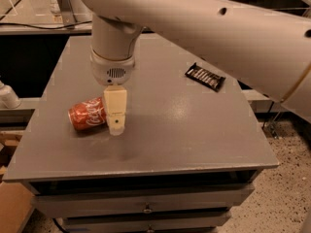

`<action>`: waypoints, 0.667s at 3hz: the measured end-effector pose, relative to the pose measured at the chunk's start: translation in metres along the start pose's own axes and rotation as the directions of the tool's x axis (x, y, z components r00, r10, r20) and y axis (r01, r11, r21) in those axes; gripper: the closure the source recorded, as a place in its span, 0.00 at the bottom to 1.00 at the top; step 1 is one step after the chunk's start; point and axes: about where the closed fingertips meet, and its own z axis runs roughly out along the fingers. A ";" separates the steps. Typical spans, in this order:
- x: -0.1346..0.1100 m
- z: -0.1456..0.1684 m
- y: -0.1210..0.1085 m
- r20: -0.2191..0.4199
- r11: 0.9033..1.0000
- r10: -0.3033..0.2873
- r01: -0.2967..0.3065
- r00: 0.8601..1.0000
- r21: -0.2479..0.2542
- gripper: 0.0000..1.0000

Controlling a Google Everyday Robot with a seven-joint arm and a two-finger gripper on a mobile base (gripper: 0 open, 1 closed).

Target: Knock coke can over

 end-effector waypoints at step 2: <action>0.022 -0.100 0.017 0.161 0.976 0.028 -0.062 0.987 0.209 0.00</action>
Offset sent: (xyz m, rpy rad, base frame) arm -0.0139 -0.1016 0.1658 0.3900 -0.2496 -0.1688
